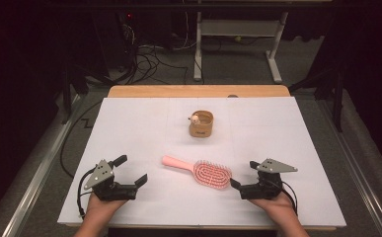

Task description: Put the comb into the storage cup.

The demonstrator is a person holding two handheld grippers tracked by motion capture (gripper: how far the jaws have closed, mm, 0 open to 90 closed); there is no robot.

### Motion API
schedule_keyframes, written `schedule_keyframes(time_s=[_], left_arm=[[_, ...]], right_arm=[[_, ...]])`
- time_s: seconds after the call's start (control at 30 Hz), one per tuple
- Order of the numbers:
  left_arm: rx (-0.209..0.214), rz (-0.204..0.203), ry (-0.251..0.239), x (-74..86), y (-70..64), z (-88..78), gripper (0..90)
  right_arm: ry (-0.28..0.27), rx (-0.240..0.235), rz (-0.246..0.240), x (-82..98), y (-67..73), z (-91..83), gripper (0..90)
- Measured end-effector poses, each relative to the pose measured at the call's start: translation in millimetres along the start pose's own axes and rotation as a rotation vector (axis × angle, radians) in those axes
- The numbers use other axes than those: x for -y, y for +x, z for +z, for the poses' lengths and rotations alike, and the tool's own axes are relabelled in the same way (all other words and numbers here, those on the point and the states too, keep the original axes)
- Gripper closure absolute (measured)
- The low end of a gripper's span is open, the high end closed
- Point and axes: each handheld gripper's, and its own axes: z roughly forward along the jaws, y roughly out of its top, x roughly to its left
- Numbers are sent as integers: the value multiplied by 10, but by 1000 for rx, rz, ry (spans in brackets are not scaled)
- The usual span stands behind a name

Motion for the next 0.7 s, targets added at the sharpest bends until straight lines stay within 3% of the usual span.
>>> schedule_keyframes(time_s=[0.4, 0.57, 0.7], left_arm=[[14, 6, -5, -9, -9, 26, 0], [17, 6, 0, -16, -27, 45, 0], [26, 14, 6, -14, -36, 47, 0]], right_arm=[[26, -24, -37, -39, 64, 40, 1], [64, -32, -60, -145, 115, 77, 1], [127, -39, -105, -196, 168, 135, 1]])
